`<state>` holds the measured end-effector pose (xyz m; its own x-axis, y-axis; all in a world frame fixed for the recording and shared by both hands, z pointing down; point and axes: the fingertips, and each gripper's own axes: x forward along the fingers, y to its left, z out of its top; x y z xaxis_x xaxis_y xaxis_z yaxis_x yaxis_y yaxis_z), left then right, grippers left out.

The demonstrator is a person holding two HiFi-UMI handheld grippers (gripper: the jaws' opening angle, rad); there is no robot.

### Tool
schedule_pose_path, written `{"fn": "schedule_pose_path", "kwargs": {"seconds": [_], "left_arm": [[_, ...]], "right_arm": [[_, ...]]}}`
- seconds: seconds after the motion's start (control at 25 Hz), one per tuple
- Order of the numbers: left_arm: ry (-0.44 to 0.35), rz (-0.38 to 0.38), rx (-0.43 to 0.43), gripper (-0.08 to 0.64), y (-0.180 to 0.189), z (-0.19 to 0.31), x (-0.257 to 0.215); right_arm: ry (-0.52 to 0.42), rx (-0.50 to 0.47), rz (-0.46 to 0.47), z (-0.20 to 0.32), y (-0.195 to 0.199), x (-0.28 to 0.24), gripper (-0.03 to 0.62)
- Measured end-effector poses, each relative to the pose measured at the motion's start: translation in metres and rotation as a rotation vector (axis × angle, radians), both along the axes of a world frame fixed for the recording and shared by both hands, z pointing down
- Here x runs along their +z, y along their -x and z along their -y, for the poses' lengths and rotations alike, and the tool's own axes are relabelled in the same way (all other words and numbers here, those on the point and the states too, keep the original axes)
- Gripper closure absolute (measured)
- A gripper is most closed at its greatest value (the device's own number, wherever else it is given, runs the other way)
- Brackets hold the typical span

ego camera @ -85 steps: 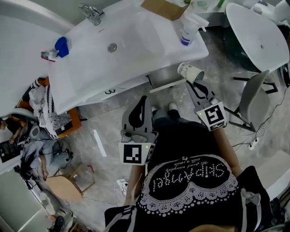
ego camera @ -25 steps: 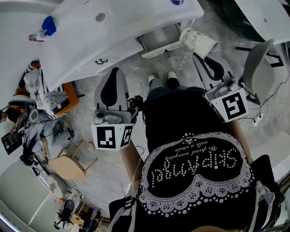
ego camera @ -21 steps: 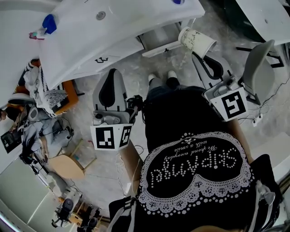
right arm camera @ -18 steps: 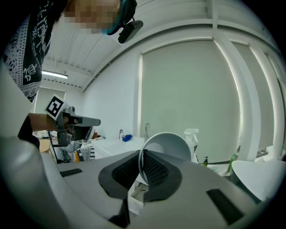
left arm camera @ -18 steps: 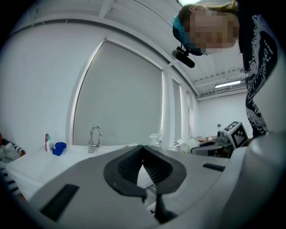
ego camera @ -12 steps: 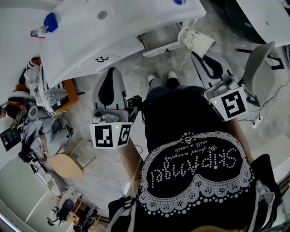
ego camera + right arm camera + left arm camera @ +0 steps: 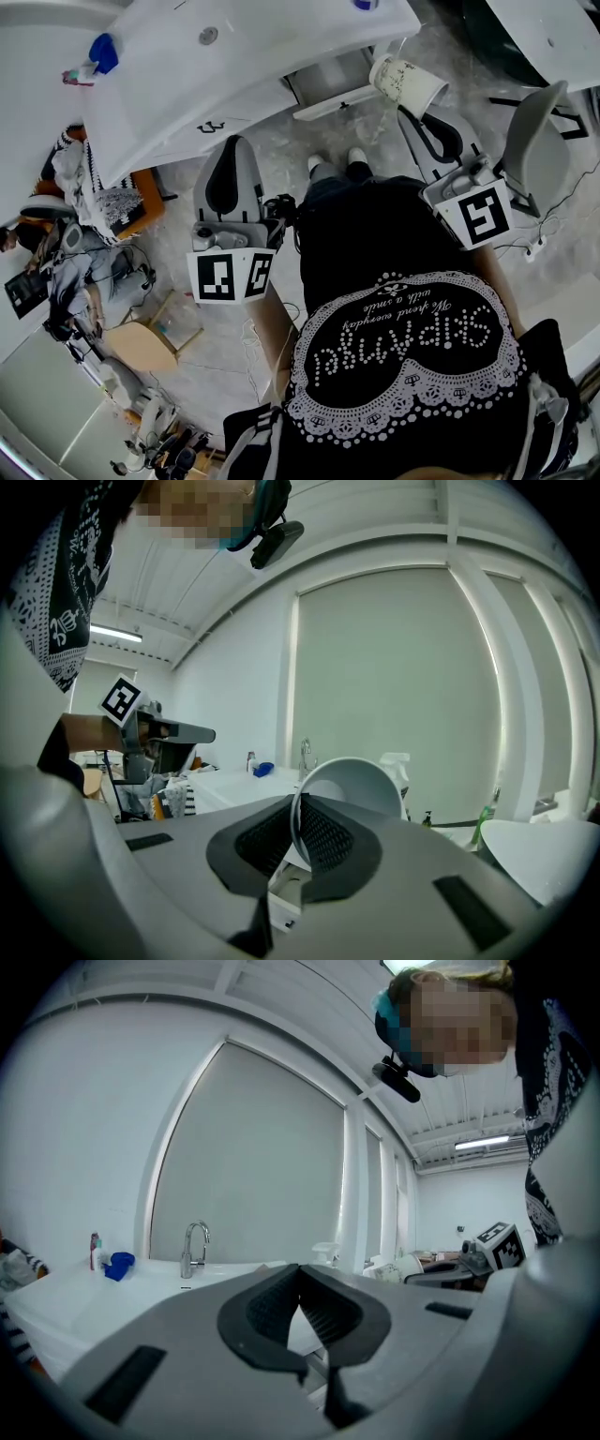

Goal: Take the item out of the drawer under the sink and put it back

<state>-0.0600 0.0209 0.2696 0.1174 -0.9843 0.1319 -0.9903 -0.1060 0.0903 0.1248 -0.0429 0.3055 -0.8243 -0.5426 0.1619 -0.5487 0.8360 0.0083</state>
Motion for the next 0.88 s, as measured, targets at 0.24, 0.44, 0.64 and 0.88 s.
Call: {"fn": "schedule_pose_path", "kwargs": {"seconds": [0.24, 0.44, 0.64, 0.88], "left_arm": [[-0.007, -0.004, 0.028, 0.554, -0.008, 0.010, -0.001], [-0.017, -0.016, 0.027, 0.554, -0.008, 0.013, -0.004], [-0.025, -0.027, 0.001, 0.554, -0.003, 0.006, -0.006], [-0.029, -0.036, -0.044, 0.554, 0.008, -0.009, -0.005]], "right_arm": [[-0.004, 0.029, 0.006, 0.003, -0.010, 0.000, 0.568], [-0.009, 0.027, -0.001, 0.003, -0.009, -0.001, 0.568], [-0.019, -0.019, -0.015, -0.003, 0.004, -0.002, 0.568], [-0.028, -0.066, -0.021, -0.009, 0.016, -0.004, 0.568]]}}
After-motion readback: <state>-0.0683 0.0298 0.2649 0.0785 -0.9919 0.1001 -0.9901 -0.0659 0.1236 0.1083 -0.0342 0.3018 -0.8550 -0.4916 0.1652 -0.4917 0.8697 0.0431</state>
